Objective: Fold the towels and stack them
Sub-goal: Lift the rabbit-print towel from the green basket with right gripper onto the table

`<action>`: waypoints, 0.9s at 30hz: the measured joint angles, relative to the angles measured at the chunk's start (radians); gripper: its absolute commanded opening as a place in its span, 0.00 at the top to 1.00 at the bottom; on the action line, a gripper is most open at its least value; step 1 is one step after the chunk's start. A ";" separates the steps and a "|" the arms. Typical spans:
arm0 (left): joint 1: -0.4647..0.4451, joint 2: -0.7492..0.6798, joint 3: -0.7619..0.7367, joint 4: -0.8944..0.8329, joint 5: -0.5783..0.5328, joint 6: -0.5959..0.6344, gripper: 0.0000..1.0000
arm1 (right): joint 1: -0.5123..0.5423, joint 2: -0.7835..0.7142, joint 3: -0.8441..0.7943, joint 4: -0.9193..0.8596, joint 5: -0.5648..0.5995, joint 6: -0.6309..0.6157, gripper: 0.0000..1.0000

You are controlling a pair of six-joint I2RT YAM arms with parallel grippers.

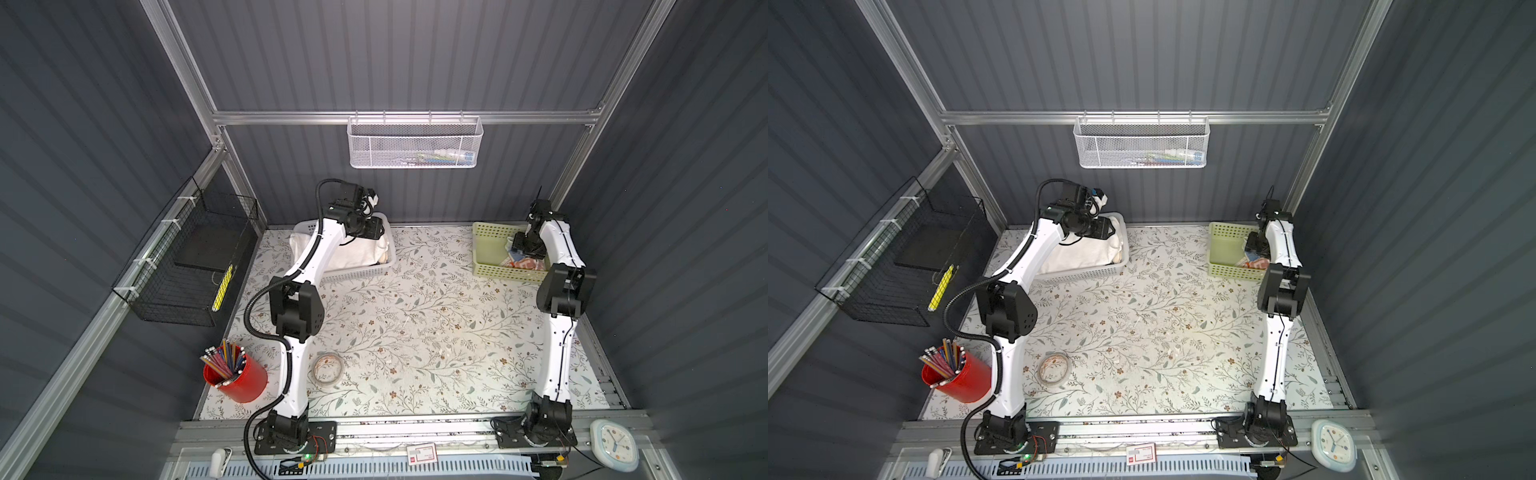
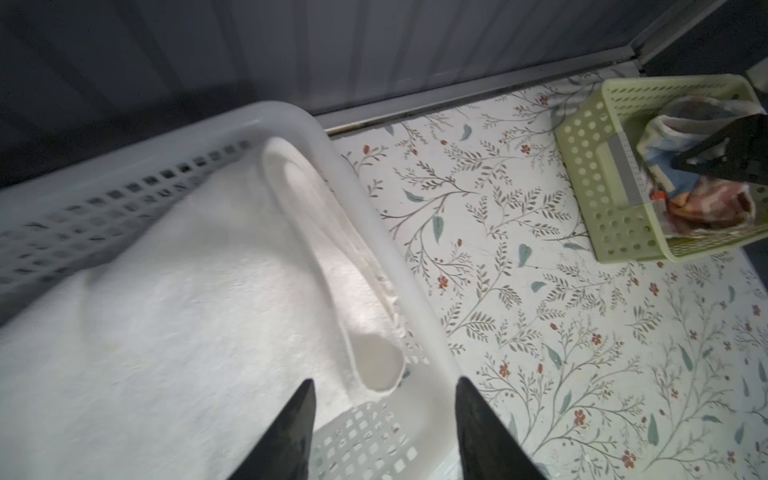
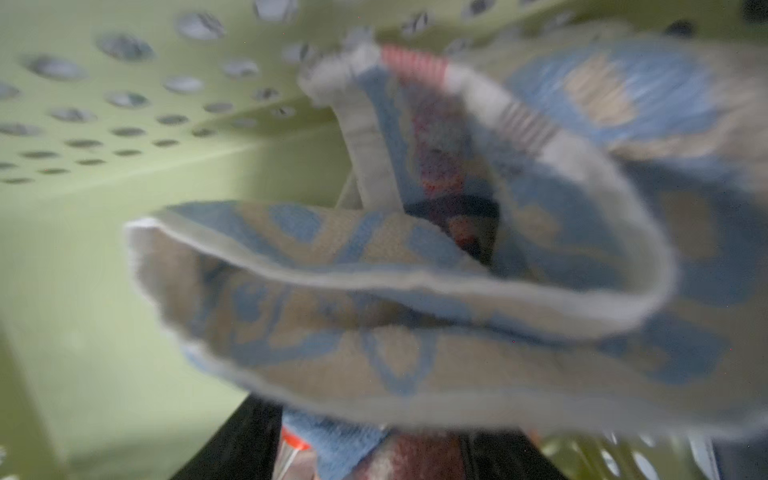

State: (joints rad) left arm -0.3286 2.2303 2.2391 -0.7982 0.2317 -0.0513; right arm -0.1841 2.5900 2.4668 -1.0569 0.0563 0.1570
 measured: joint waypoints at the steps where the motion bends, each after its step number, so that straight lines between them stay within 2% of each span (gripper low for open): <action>1: -0.005 0.004 -0.014 0.004 0.010 -0.006 0.46 | 0.001 0.010 0.000 -0.009 -0.003 -0.009 0.53; 3: -0.005 0.008 -0.045 0.014 0.029 -0.020 0.47 | 0.005 0.026 0.000 -0.022 -0.016 -0.032 0.76; 4: -0.005 0.008 -0.057 0.019 0.034 -0.024 0.47 | 0.006 0.027 0.000 -0.025 -0.025 -0.040 0.84; 6: -0.004 0.008 -0.080 0.034 0.048 -0.036 0.49 | 0.008 0.018 0.000 -0.030 -0.045 -0.054 0.98; 7: -0.004 0.008 -0.089 0.041 0.052 -0.039 0.49 | 0.009 0.009 -0.001 -0.032 -0.056 -0.061 1.00; 11: -0.005 -0.003 -0.131 0.064 0.074 -0.058 0.52 | 0.024 -0.115 -0.080 -0.006 -0.079 -0.082 1.00; 16: -0.030 -0.084 -0.222 0.099 0.089 -0.073 0.53 | 0.065 -0.410 -0.277 0.103 -0.099 -0.082 1.00; 23: -0.108 -0.303 -0.373 0.163 0.084 -0.077 0.53 | 0.146 -0.748 -0.461 0.189 -0.134 -0.078 1.00; 27: -0.135 -0.428 -0.495 0.208 0.083 -0.087 0.53 | 0.258 -0.906 -0.565 0.197 -0.140 -0.065 1.00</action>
State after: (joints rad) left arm -0.4633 1.8023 1.7443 -0.5903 0.3145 -0.1379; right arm 0.0742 1.6836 1.9015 -0.8597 -0.0834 0.0917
